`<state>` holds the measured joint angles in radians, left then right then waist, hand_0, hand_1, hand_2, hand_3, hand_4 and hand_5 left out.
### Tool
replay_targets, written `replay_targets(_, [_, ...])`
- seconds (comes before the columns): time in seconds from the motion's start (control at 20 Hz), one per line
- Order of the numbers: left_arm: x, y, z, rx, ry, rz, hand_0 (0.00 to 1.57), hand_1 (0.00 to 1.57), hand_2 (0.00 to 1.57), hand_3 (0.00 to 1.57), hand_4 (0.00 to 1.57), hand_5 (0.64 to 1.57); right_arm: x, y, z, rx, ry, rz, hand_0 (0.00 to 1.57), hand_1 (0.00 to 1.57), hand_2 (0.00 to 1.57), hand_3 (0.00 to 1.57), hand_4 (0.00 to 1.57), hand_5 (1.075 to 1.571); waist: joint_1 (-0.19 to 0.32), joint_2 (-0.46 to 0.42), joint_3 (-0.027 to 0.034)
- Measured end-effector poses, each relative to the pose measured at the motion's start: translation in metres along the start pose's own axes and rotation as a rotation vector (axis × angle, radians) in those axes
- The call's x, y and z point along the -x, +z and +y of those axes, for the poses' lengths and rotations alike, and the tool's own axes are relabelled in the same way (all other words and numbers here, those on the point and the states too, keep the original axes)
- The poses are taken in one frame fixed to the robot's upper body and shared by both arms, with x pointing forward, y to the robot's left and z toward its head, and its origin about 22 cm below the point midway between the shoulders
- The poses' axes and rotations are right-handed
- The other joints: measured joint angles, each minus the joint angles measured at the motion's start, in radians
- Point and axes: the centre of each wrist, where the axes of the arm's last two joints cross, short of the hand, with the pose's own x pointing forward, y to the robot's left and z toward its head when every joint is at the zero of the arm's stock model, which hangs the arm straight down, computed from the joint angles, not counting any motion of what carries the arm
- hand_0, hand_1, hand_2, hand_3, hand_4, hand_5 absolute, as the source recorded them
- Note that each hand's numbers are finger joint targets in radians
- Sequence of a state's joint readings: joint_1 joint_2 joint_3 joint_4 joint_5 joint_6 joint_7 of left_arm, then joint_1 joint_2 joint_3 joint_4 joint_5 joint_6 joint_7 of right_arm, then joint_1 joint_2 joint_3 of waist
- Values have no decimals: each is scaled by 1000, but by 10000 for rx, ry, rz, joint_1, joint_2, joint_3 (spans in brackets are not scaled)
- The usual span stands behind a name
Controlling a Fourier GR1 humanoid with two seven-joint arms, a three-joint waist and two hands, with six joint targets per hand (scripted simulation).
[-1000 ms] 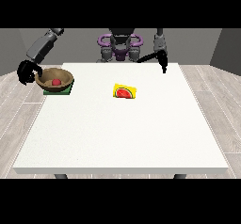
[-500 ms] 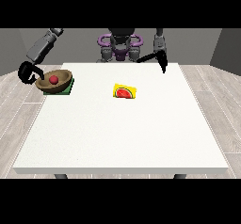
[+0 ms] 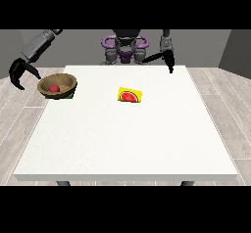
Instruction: Pick the cup and pour the ball into the bowl, then pick the bowl and place it on the pad
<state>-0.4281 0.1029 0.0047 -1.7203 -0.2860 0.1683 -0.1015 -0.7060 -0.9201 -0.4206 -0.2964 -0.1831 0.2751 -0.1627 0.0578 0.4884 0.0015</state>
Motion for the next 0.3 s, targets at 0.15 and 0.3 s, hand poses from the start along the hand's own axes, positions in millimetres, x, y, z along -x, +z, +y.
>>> replay_targets(0.15, [-1, 7, 0, -13, 16, 43, 0, 0, 0, 0, 0, 1569, -4, 0, -4, -29, -84, -16, 0, 0, 256, 213, 0, 1504, -51, -81, 2])
replay_targets(0.3, [0, 9, -1, -81, 81, 219, 0, 0, 0, 0, 0, 1569, -27, 1, -18, -337, -227, -224, 0, 0, 189, 288, 0, 1503, -240, -244, 1])
